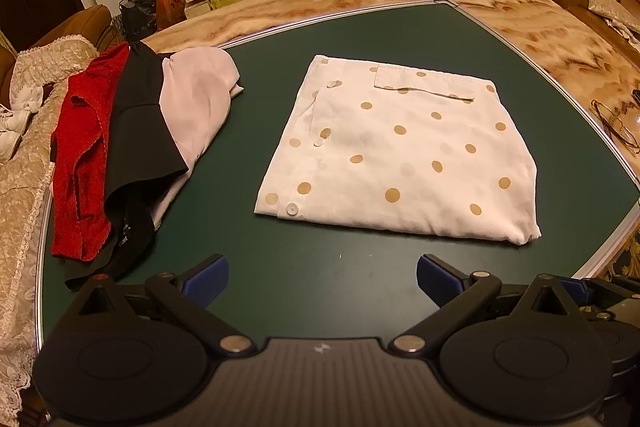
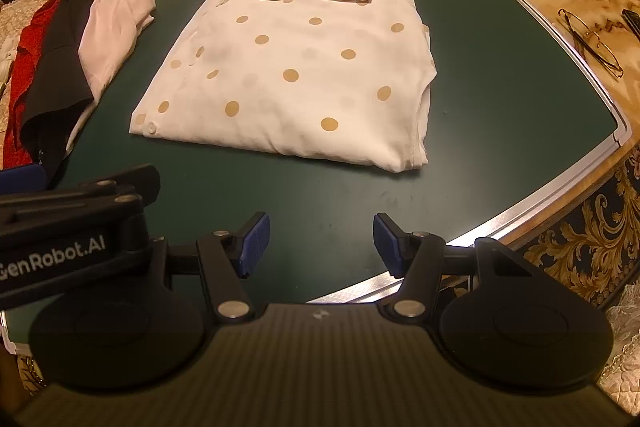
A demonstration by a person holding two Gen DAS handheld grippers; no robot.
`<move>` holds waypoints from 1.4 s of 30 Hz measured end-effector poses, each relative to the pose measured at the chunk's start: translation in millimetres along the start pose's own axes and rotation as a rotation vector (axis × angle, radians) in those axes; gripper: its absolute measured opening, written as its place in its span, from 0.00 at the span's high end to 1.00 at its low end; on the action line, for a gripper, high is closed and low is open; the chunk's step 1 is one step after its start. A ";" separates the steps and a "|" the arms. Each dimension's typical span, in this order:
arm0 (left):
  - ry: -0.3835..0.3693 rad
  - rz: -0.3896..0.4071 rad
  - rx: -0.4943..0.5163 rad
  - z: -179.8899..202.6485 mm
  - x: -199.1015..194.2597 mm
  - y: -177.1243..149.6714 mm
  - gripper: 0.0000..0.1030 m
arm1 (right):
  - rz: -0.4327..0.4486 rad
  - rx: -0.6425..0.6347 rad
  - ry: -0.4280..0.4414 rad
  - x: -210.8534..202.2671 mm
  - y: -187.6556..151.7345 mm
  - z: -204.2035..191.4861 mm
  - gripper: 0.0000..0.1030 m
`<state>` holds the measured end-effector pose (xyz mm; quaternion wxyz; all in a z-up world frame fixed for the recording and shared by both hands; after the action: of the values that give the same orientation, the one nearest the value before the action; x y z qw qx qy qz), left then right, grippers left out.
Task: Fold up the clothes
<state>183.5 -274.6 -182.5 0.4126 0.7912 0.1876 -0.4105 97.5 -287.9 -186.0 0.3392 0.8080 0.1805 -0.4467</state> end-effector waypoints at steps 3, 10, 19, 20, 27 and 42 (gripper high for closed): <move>-0.001 0.002 0.002 -0.1 -1.3 -0.9 0.00 | 0.003 0.000 0.000 -0.8 -0.8 -0.1 0.37; 0.005 0.011 0.017 1.5 -6.0 -3.1 0.00 | 0.013 -0.011 0.007 -4.6 -4.0 -3.6 0.37; 0.007 0.015 0.018 0.8 -9.1 -3.5 0.00 | 0.017 -0.014 0.007 -7.2 -6.2 -4.7 0.37; 0.007 0.015 0.017 0.6 -9.2 -3.6 0.00 | 0.016 -0.015 0.007 -7.2 -6.6 -4.8 0.37; 0.005 0.011 0.018 0.3 -8.8 -4.3 0.00 | 0.011 -0.017 0.008 -6.8 -8.3 -5.7 0.37; 0.006 0.008 0.023 0.1 -8.9 -5.8 0.00 | 0.005 -0.013 0.007 -5.9 -9.0 -5.3 0.37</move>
<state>174.5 -270.9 -178.3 0.4046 0.7978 0.1811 -0.4086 92.2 -277.8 -182.5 0.3449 0.8078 0.1826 -0.4418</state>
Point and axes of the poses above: each gripper's, at about its wrist camera, not at the fingertips, and x roughly the way its jaws point, z to its right, y to its top, the point moved 9 cm from there along x, roughly the way its jaws point, and after that the axes turned 15 degrees about y, right-handed, at the moved point
